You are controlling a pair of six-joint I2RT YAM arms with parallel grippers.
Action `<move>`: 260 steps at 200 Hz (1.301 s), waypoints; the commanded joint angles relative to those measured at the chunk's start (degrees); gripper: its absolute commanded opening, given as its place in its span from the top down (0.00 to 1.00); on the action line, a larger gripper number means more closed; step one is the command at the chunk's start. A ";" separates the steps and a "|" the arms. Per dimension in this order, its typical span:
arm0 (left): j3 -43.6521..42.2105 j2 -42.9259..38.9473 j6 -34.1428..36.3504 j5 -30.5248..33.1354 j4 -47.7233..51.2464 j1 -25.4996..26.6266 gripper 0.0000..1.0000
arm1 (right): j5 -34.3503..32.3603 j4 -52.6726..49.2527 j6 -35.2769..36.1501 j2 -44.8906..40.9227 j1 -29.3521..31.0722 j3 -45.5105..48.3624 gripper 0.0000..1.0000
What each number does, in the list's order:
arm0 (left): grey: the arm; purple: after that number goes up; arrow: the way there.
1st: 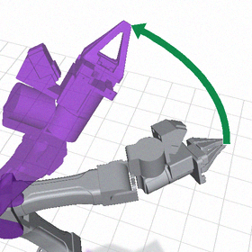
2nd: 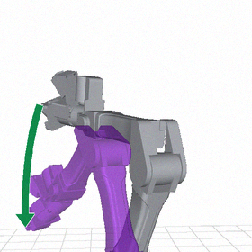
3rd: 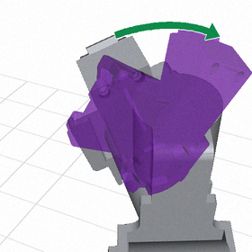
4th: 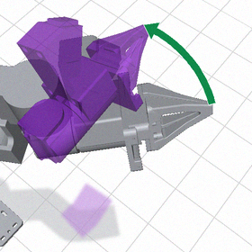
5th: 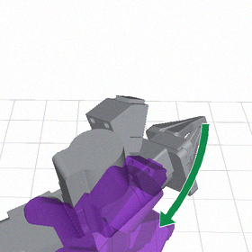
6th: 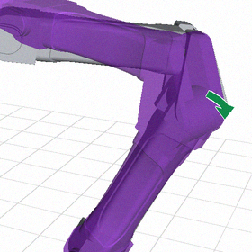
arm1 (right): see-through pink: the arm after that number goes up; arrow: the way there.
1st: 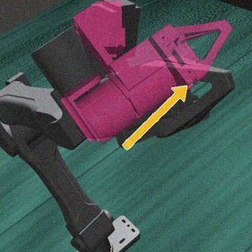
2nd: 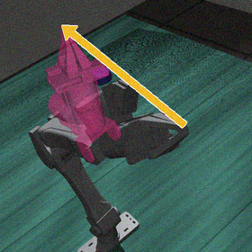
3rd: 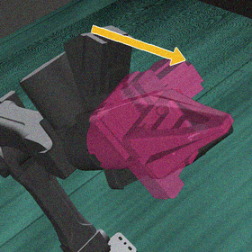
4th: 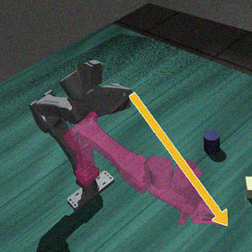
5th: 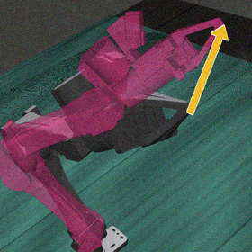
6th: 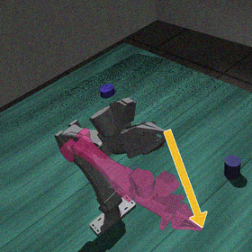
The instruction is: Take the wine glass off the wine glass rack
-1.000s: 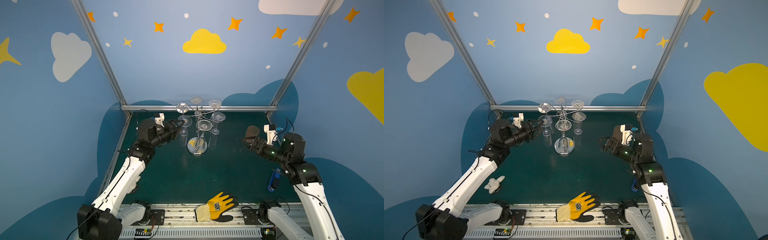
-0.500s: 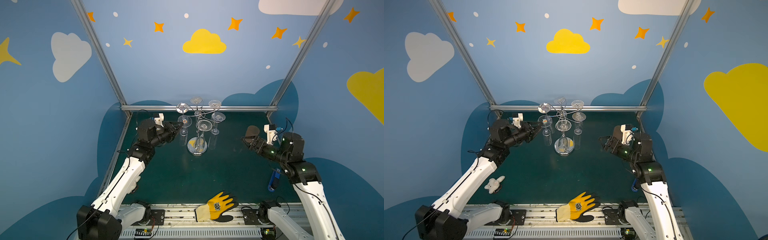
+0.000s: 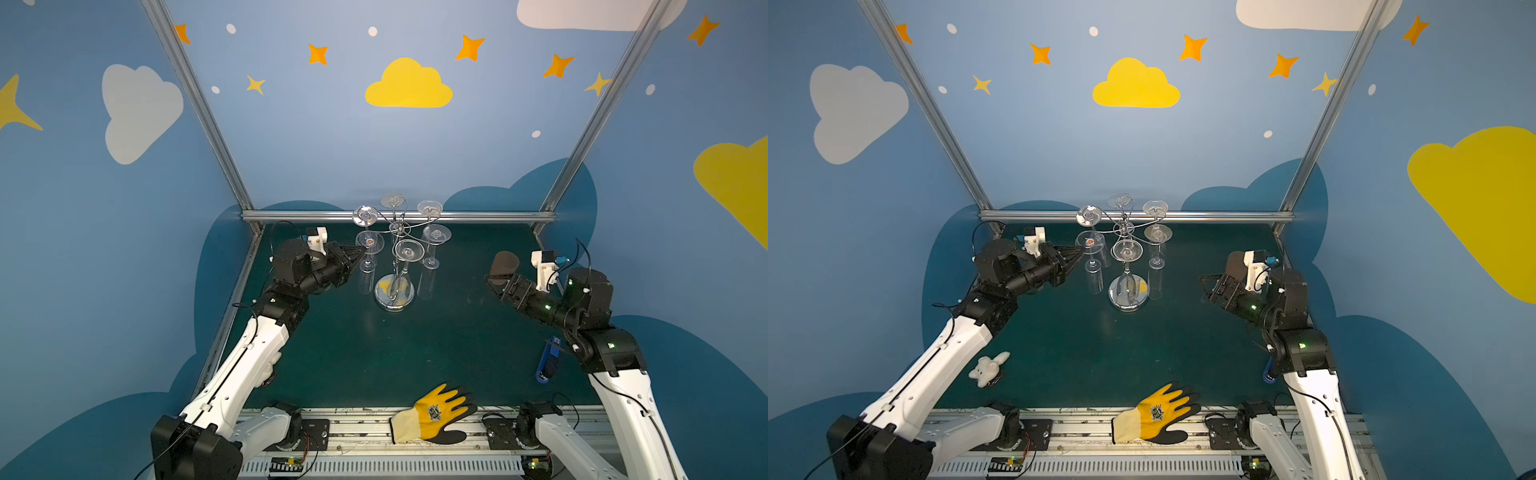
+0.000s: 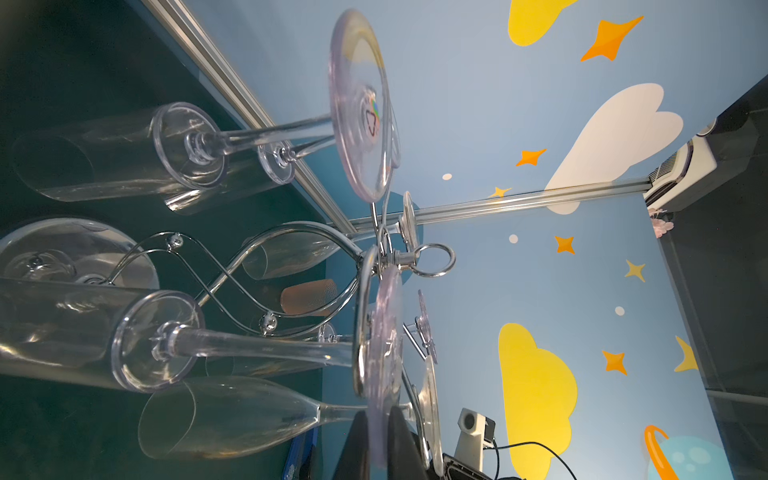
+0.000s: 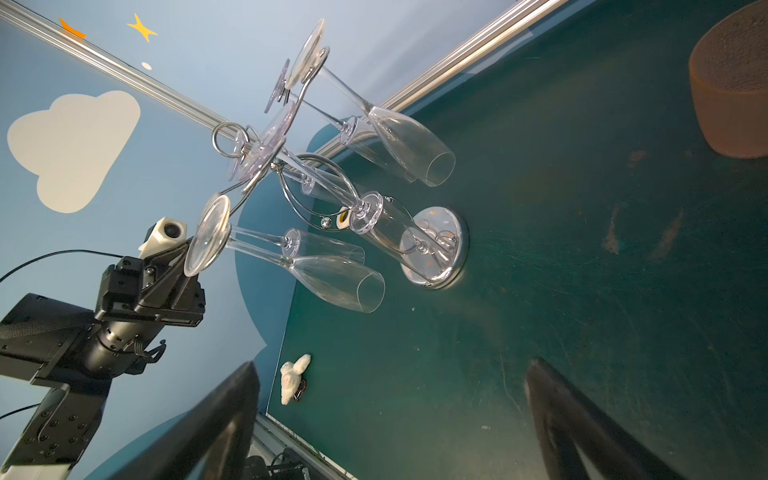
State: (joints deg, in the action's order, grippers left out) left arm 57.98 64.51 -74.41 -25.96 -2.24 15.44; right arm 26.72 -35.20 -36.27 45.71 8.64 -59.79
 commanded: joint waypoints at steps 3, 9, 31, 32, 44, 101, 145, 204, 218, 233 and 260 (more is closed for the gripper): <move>-0.36 -0.32 -0.40 -0.77 -1.10 0.11 0.95 | -0.93 -1.18 -0.54 -1.22 0.25 -0.07 0.02; -0.40 -0.44 -0.67 -0.82 -1.25 0.11 0.97 | -1.13 -1.27 -0.53 -1.38 0.23 -0.04 0.02; -0.33 -0.27 -2.55 -1.84 -2.44 0.11 0.97 | -1.37 -1.49 -0.59 -1.85 0.28 0.02 0.02; -0.32 -0.22 -2.65 -1.87 -2.47 0.11 0.97 | -1.39 -1.52 -0.61 -1.90 0.26 0.02 0.02; -0.56 -0.24 -4.50 -2.17 -3.86 0.11 0.97 | -1.56 -1.62 -0.64 -2.20 0.24 0.22 0.02; -1.24 -1.74 -9.73 -0.80 -8.32 0.19 0.97 | -2.20 -2.32 -0.73 -3.17 0.27 0.07 0.02; -1.64 -4.10 -9.39 2.39 -7.68 0.11 0.97 | -2.44 -2.68 -0.81 -3.39 0.25 -0.11 0.02; 0.29 -3.12 -8.20 3.63 -7.83 0.03 0.97 | -2.29 -2.59 -0.97 -3.24 0.28 -0.22 0.01; 1.06 -2.63 -7.83 3.98 -7.52 -0.06 0.97 | -2.18 -2.59 -0.91 -3.11 0.23 -0.45 0.02; 1.38 -2.27 -7.81 4.40 -7.43 -0.17 0.97 | -2.11 -2.80 -0.64 -2.85 0.24 -0.82 0.01; 2.83 -1.16 -7.25 4.25 -6.46 -0.41 0.97 | -2.21 -2.94 -0.29 -2.27 0.29 -1.43 0.02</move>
State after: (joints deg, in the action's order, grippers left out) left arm 57.71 62.87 -83.42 -22.04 -7.49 15.38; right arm 24.64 -37.60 -37.15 43.11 8.64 -59.68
